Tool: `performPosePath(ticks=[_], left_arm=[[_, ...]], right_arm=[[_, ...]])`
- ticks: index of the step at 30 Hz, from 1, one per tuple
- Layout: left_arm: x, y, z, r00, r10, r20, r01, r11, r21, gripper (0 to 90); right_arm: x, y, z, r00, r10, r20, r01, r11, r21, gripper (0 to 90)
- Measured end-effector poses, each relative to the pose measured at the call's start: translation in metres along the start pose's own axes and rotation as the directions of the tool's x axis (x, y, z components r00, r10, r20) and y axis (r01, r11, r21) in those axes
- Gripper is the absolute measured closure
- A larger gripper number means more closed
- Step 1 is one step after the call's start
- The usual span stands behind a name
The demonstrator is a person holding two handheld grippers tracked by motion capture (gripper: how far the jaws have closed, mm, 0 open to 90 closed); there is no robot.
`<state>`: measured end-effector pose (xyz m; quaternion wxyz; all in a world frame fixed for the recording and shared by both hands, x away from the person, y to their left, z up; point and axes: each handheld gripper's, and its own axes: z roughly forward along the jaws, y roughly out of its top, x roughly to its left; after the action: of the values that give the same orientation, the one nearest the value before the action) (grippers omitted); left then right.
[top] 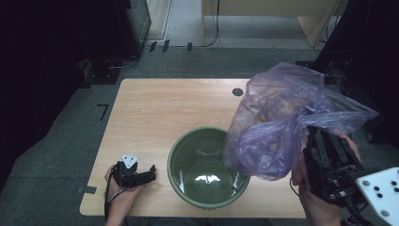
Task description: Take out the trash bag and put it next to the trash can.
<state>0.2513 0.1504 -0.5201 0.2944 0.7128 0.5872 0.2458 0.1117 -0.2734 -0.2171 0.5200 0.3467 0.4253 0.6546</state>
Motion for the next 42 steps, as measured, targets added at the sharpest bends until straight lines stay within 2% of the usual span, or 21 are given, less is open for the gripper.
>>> performPosePath(ticks=[8, 15, 20, 25, 26, 31, 32, 34, 35, 37, 42], left_arm=[[0.0, 0.0, 0.0, 1.0, 0.0, 0.001, 0.0, 1.0, 0.0, 0.0], [0.0, 0.0, 0.0, 1.0, 0.0, 0.001, 0.0, 1.0, 0.0, 0.0], [0.0, 0.001, 0.001, 1.0, 0.002, 0.003, -0.002, 1.0, 0.0, 0.0], [0.0, 0.001, 0.001, 1.0, 0.002, 0.003, -0.002, 1.0, 0.0, 0.0], [0.0, 0.001, 0.001, 1.0, 0.002, 0.003, -0.002, 1.0, 0.0, 0.0], [0.0, 0.001, 0.001, 1.0, 0.001, 0.003, -0.001, 1.0, -0.001, 0.0], [0.0, 0.001, 0.001, 1.0, 0.002, 0.003, -0.002, 1.0, 0.0, 0.0], [0.0, 0.001, 0.001, 1.0, 0.002, 0.003, -0.002, 1.0, -0.001, 0.0], [0.0, 0.001, 0.001, 1.0, 0.002, 0.003, -0.002, 1.0, 0.0, 0.0], [0.0, 0.001, 0.001, 1.0, 0.002, 0.003, -0.002, 1.0, -0.001, 0.0], [0.0, 0.001, 0.001, 1.0, 0.002, 0.003, -0.002, 1.0, 0.0, 0.0]], right_arm=[[-0.029, 0.0, -0.007, 0.997, -0.01, 0.077, 0.01, 1.0, 0.008, 90.0], [-0.053, 0.007, -0.015, 0.9892, -0.013, 0.146, 0.015, 1.0, -0.01, 90.0], [-0.066, 0.0, -0.019, 0.983, -0.02, 0.183, 0.017, 1.0, 0.017, 90.0], [-0.073, -0.027, -0.011, 0.9791, -0.032, 0.201, 0.012, 0.995, 0.1, 90.0], [-0.075, -0.038, -0.007, 0.9789, -0.035, 0.201, 0.008, 0.991, 0.133, 90.0], [-0.076, -0.074, 0.012, 0.9774, -0.043, 0.207, -0.004, 0.975, 0.221, 90.0], [-0.075, -0.083, 0.017, 0.9761, -0.052, 0.211, 0.0, 0.971, 0.24, 90.0], [-0.07, -0.103, 0.032, 0.972, -0.099, 0.213, 0.036, 0.958, 0.285, 90.0], [-0.068, -0.11, 0.037, 0.9727, -0.1, 0.209, 0.034, 0.954, 0.299, 90.0], [-0.061, -0.126, 0.052, 0.9777, -0.075, 0.196, 0.004, 0.941, 0.338, 90.0], [-0.041, -0.145, 0.085, 0.9873, -0.041, 0.154, -0.019, 0.927, 0.374, 90.0]])
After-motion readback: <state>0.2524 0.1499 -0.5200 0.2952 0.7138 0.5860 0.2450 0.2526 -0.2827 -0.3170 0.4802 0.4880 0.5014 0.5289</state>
